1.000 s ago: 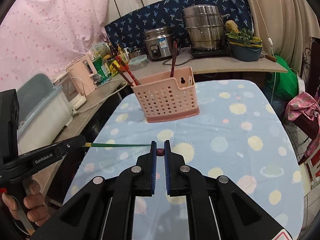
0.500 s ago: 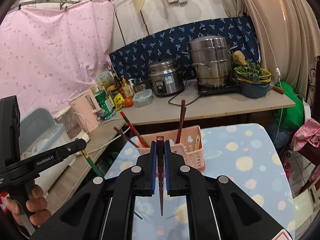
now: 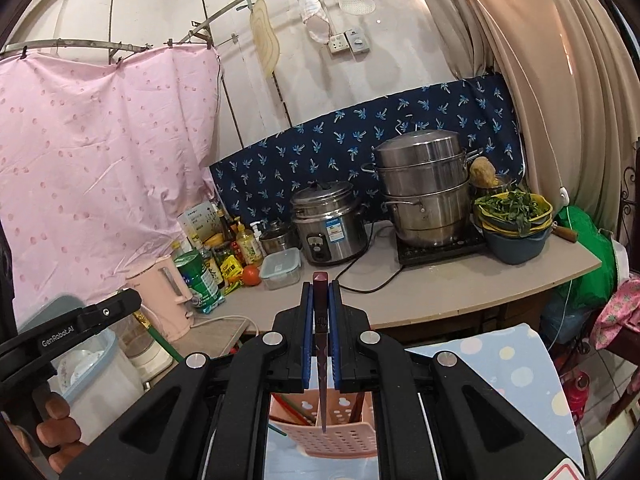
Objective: Organize utensils
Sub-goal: 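Lift both chopsticks and carry them above the pink holder with both tools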
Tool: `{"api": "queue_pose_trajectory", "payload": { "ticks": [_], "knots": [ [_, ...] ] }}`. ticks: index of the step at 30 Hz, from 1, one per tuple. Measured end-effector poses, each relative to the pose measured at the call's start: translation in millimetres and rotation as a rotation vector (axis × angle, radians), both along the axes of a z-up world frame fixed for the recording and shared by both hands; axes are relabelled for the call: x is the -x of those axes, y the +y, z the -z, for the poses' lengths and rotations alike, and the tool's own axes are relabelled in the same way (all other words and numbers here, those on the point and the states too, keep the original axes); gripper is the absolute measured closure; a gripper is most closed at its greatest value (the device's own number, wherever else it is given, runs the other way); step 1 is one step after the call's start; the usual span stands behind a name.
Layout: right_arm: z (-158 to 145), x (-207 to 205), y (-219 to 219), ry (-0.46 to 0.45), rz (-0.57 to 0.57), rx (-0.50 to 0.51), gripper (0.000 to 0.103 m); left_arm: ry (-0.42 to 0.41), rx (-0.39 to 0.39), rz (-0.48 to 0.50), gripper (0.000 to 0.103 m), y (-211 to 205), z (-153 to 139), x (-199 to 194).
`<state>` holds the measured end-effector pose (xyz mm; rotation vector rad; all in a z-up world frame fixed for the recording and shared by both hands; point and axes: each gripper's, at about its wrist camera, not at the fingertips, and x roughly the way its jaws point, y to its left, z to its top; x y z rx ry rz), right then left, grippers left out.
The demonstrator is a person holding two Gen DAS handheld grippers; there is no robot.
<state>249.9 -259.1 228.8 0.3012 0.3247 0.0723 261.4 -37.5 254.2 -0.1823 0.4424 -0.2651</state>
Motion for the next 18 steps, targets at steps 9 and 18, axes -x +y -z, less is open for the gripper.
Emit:
{"api": "queue_pose_trajectory", "payload": {
  "ticks": [9, 18],
  "knots": [
    [32, -42, 8, 0.081, -0.01, 0.028, 0.096, 0.033, -0.032, -0.015, 0.096, -9, 22, -45],
    [76, -63, 19, 0.17, -0.045, 0.03, 0.096, 0.101, -0.039, 0.006, 0.096, -20, 58, -65]
  ]
}}
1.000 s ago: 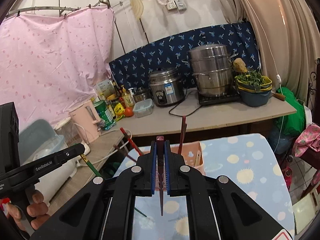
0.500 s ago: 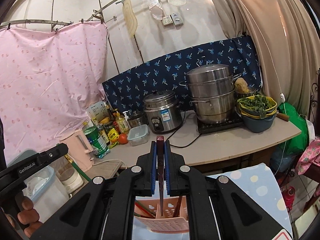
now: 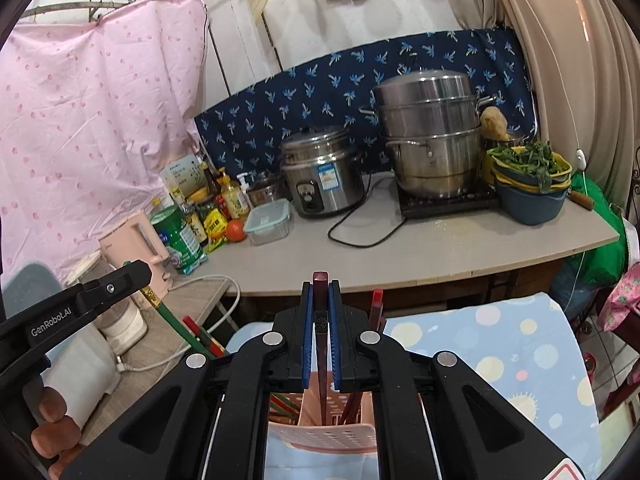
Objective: Organize utensils
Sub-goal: 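Lift both chopsticks and carry them above the pink holder with both tools, then lower both chopsticks into the holder and open both tools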
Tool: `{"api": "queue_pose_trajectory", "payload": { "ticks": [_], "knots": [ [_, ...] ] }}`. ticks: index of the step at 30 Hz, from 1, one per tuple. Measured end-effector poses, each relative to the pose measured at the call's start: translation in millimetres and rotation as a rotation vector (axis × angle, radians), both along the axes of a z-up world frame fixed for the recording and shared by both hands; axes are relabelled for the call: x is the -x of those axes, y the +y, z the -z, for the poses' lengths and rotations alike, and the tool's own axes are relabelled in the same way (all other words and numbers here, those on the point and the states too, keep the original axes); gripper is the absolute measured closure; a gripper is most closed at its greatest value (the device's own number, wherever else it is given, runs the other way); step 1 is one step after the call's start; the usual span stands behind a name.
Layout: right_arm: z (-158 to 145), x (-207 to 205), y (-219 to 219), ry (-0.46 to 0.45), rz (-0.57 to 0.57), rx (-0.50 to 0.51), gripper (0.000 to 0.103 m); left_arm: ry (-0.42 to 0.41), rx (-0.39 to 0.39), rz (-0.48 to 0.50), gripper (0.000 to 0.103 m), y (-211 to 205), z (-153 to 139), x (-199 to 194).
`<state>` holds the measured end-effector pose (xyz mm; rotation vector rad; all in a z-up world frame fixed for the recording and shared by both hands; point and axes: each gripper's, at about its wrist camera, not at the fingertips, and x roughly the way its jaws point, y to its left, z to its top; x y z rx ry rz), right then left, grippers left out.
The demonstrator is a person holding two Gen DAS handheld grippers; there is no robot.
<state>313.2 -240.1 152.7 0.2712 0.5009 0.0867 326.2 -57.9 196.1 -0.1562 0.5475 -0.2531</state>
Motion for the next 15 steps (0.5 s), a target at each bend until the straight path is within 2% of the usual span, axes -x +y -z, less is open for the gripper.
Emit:
{"api": "queue_pose_trajectory", "payload": {
  "ticks": [8, 11, 13, 15],
  "knots": [
    [20, -11, 7, 0.048, -0.02, 0.023, 0.096, 0.03, 0.003, 0.009, 0.096, -4, 18, -5],
    [19, -10, 8, 0.045, -0.017, 0.026, 0.091, 0.02, 0.005, 0.006, 0.095, -4, 19, -3],
    [17, -8, 7, 0.04, -0.017, 0.021, 0.091, 0.016, 0.002, 0.008, 0.093, -4, 20, -2],
    [14, -5, 6, 0.033, -0.014, 0.021, 0.089, 0.016, 0.001, 0.004, 0.08, -4, 20, -1]
  ]
}}
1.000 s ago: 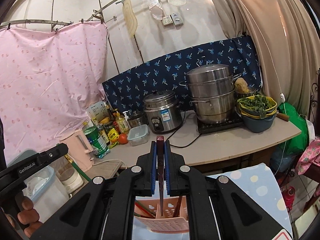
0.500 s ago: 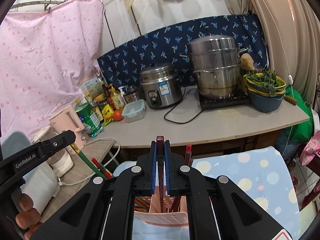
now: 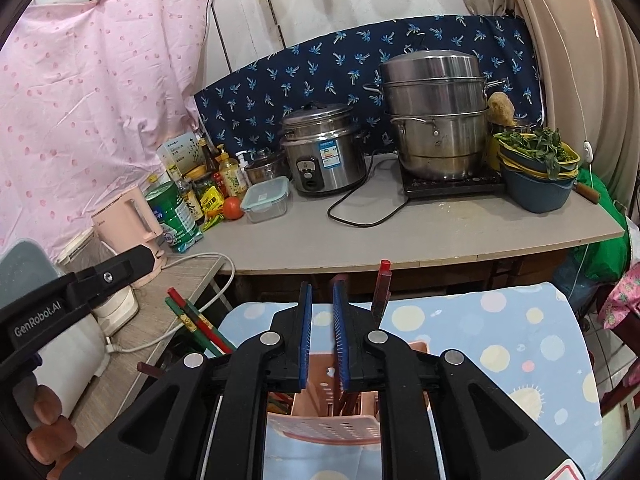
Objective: Organize utensils
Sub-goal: 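Lower both chopsticks into the holder and open both tools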
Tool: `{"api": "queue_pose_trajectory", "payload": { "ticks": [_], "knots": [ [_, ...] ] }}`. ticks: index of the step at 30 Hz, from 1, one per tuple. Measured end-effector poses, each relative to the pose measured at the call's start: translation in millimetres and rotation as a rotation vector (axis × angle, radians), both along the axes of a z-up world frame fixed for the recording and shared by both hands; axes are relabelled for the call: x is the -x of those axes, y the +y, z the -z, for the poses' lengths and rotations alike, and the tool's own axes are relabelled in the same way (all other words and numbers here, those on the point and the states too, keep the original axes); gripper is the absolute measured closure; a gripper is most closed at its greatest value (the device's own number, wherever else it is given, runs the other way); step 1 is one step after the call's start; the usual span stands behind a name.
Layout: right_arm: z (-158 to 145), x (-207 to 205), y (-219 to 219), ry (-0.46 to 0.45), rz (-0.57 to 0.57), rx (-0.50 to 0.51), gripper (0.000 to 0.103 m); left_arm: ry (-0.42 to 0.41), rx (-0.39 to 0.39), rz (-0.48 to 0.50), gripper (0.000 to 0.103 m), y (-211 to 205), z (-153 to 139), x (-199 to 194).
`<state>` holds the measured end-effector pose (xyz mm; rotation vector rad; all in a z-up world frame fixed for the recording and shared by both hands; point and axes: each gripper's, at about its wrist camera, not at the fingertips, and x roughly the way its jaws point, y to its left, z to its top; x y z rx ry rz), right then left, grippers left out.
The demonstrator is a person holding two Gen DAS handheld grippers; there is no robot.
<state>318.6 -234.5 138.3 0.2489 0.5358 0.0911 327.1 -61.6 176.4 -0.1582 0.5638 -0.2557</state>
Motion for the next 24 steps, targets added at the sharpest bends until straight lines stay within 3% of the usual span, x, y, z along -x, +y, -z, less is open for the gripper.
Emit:
{"api": "queue_pose_trajectory", "payload": {
  "ticks": [3, 10, 12, 24],
  "knots": [
    [-4, 6, -2, -0.012, 0.004, -0.001, 0.084, -0.005, -0.004, -0.013, 0.068, 3, -1, 4],
    [-8, 28, 0, -0.013, -0.009, 0.005, 0.08, -0.009, -0.025, -0.016, 0.066, 6, -3, 19],
    [-7, 37, 2, -0.012, -0.012, 0.009, 0.075, -0.015, -0.044, -0.019, 0.061, 6, -3, 26],
    [8, 90, 17, 0.032, -0.02, 0.067, 0.074, 0.013, -0.15, -0.045, 0.06, 6, 16, 67]
  ]
}}
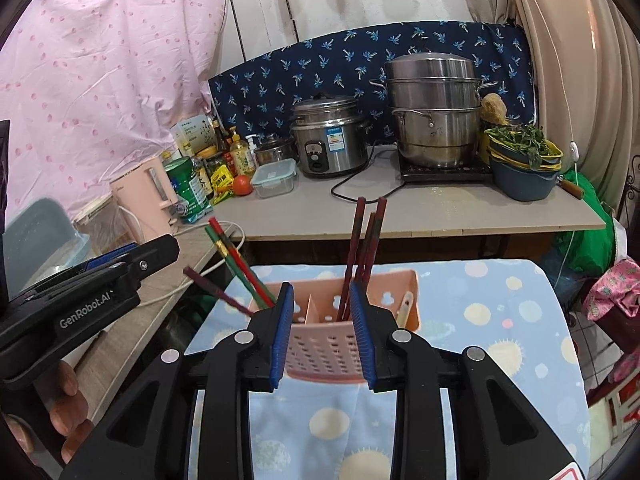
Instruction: Organize utensils
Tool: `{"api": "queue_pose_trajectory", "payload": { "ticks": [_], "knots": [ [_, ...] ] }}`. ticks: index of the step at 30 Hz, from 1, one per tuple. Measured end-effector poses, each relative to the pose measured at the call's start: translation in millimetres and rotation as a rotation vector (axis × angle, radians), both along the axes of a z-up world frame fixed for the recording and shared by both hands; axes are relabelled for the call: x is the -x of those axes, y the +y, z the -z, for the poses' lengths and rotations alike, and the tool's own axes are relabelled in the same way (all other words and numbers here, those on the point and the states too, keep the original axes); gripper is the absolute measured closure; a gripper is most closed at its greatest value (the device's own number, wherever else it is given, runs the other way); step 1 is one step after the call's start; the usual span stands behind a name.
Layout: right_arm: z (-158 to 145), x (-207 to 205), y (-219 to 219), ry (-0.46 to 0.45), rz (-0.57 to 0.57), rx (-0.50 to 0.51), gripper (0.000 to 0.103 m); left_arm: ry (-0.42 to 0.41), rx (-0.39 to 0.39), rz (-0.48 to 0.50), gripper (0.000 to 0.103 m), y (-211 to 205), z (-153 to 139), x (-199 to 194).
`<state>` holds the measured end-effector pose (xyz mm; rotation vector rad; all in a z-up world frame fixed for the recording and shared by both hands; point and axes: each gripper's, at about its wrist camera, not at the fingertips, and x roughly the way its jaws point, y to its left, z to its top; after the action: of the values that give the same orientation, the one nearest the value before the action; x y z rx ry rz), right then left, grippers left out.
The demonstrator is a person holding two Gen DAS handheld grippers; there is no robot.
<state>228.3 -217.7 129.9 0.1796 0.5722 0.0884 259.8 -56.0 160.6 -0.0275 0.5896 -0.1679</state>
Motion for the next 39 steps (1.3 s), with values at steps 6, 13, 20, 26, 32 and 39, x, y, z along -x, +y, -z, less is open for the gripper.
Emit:
{"api": "queue_pose_trajectory", "payload": {
  "ticks": [6, 13, 20, 26, 32, 39],
  "knots": [
    [5, 22, 1, 0.025, 0.011, 0.036, 0.073, 0.02, -0.032, -0.01, 0.059, 2, 8, 21],
    [8, 43, -5, 0.041, 0.037, 0.033, 0.066, 0.041, -0.062, -0.022, 0.057, 5, 18, 40],
    [14, 56, -9, 0.06, 0.055, 0.043, 0.066, 0.067, -0.075, -0.025, 0.056, 7, 28, 52],
    [21, 62, -7, 0.077, 0.061, 0.068, 0.066, 0.082, -0.086, -0.033, 0.047, 6, 38, 60],
    [31, 65, -6, 0.096, 0.058, 0.073, 0.066, 0.102, -0.091, -0.036, 0.046, 6, 46, 63],
    [37, 69, -2, 0.102, 0.062, 0.11, 0.063, 0.122, -0.099, -0.046, 0.043, 6, 56, 66]
  ]
}}
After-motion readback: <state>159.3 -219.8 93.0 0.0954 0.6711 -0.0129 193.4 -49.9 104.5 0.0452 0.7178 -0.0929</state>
